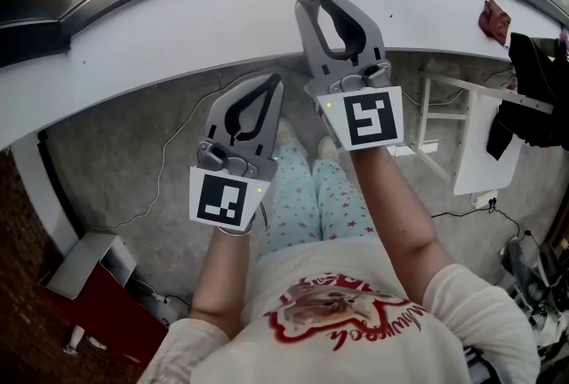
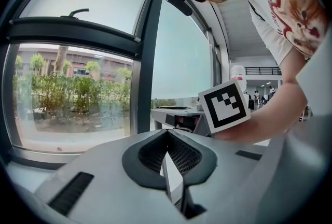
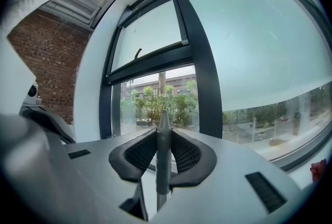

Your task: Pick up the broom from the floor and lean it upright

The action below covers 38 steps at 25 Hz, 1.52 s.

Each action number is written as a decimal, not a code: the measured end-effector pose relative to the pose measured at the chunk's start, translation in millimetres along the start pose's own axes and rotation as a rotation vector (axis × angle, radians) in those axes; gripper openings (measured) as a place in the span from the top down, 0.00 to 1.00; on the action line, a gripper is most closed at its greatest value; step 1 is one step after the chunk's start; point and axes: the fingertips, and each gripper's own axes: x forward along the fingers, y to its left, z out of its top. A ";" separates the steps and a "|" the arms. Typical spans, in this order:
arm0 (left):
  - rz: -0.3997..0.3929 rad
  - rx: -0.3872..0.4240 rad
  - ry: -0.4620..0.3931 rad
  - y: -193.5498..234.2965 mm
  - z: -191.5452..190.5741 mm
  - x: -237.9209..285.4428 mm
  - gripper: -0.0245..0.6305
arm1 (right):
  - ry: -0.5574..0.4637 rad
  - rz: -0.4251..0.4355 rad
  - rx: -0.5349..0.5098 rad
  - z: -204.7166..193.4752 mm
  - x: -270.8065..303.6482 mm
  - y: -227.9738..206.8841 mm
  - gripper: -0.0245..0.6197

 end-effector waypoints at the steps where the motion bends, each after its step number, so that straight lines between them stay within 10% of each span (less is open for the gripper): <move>1: 0.001 0.000 -0.002 1.1 0.8 1.1 0.94 | -0.016 0.014 -0.001 3.7 3.0 2.9 0.81; 24: 0.121 0.016 -0.003 20.9 -21.5 -17.4 0.94 | -0.009 0.060 0.025 -5.8 -58.2 20.4 0.77; 38: 0.114 -0.015 -0.106 -106.7 41.7 -62.2 0.94 | 0.071 0.287 0.110 39.6 -163.1 66.2 0.92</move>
